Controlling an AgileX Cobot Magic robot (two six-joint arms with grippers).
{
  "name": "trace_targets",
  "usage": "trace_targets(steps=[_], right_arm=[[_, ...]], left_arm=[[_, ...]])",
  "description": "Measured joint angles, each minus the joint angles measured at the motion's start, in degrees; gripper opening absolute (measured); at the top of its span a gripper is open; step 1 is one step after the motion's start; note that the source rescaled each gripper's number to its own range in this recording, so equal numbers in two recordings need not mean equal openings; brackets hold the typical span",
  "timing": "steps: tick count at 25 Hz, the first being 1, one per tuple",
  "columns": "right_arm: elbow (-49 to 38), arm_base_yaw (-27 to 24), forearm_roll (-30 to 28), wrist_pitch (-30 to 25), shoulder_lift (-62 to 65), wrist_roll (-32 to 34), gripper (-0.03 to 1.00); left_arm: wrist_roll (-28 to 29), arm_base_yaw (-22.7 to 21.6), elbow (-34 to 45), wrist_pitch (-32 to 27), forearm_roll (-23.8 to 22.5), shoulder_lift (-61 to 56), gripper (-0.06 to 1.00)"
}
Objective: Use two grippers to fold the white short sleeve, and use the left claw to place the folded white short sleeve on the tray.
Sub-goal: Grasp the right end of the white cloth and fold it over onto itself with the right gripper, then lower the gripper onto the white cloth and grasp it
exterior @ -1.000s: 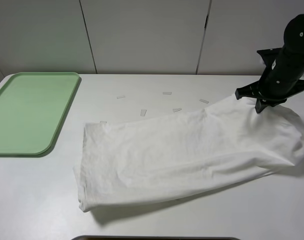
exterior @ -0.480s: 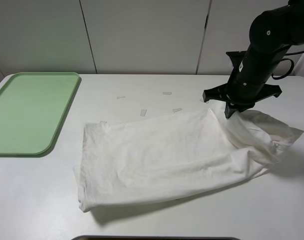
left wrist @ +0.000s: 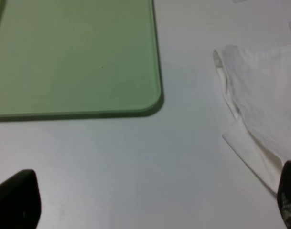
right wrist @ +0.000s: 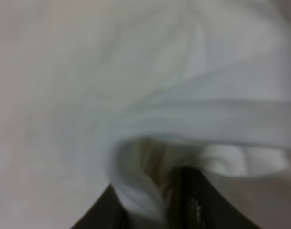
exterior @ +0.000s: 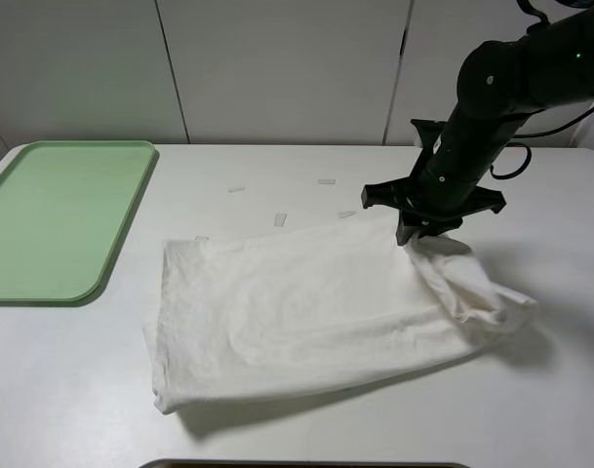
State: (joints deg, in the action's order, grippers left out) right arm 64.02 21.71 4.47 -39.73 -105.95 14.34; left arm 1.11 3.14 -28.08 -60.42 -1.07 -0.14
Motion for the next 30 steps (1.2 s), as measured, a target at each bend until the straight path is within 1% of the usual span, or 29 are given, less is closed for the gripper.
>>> trace_targets(steps=[1,2,5,6,7,9,13,15,16,18,19,20,21,22,23,24,25,27,30], right_arm=[[0.0,0.8,3.3,0.8,-0.2,-2.4,0.24],[0.0,1.2,4.9,1.3,-0.4,-3.8,0.24],[0.0,3.1,12.5,2.1,-1.8,-11.7,0.26],[0.0,3.1,12.5,2.1,-1.8,-11.7,0.26],[0.0,3.6,14.3,2.2,-2.3,-13.7,0.27],[0.0,5.3,18.5,3.3,-3.7,-20.0,0.28],[0.0,6.5,19.7,5.0,-4.1,-24.8,0.30],[0.0,6.5,17.6,5.2,-4.1,-25.6,0.33],[0.0,6.5,17.6,5.2,-4.1,-25.6,0.33],[0.0,6.5,14.5,5.1,-4.1,-26.1,0.39],[0.0,6.3,10.9,5.1,-3.7,-26.0,0.48],[0.0,6.2,8.4,5.0,-3.3,-25.9,0.54],[0.0,5.7,6.3,5.0,-2.6,-25.4,0.61],[0.0,5.2,3.0,4.9,-1.7,-24.3,0.69],[0.0,4.1,-1.0,4.9,-0.2,-22.3,0.80],[0.0,3.1,-4.2,4.6,1.8,-20.3,0.87],[0.0,2.0,-6.5,4.4,3.7,-18.3,0.91],[0.1,0.0,-8.7,3.3,7.0,-15.2,0.94],[0.1,-4.4,-9.7,-0.8,13.1,-12.2,0.96]], left_arm=[[0.0,0.0,0.0,0.0,0.0,0.0,1.00],[0.0,0.0,0.0,0.0,0.0,0.0,1.00],[0.0,0.0,0.0,0.0,0.0,0.0,1.00],[0.0,0.0,0.0,0.0,0.0,0.0,1.00],[0.0,0.0,0.0,0.0,0.0,0.0,1.00],[0.0,0.0,0.0,0.0,0.0,0.0,1.00],[0.0,0.0,0.0,0.0,0.0,0.0,1.00],[0.0,0.0,0.0,0.0,0.0,0.0,1.00],[0.0,0.0,0.0,0.0,0.0,0.0,1.00],[0.0,0.0,0.0,0.0,0.0,0.0,1.00],[0.0,0.0,0.0,0.0,0.0,0.0,1.00],[0.0,0.0,0.0,0.0,0.0,0.0,1.00],[0.0,0.0,0.0,0.0,0.0,0.0,1.00],[0.0,0.0,0.0,0.0,0.0,0.0,1.00],[0.0,0.0,0.0,0.0,0.0,0.0,1.00],[0.0,0.0,0.0,0.0,0.0,0.0,1.00],[0.0,0.0,0.0,0.0,0.0,0.0,1.00],[0.0,0.0,0.0,0.0,0.0,0.0,1.00],[0.0,0.0,0.0,0.0,0.0,0.0,1.00]])
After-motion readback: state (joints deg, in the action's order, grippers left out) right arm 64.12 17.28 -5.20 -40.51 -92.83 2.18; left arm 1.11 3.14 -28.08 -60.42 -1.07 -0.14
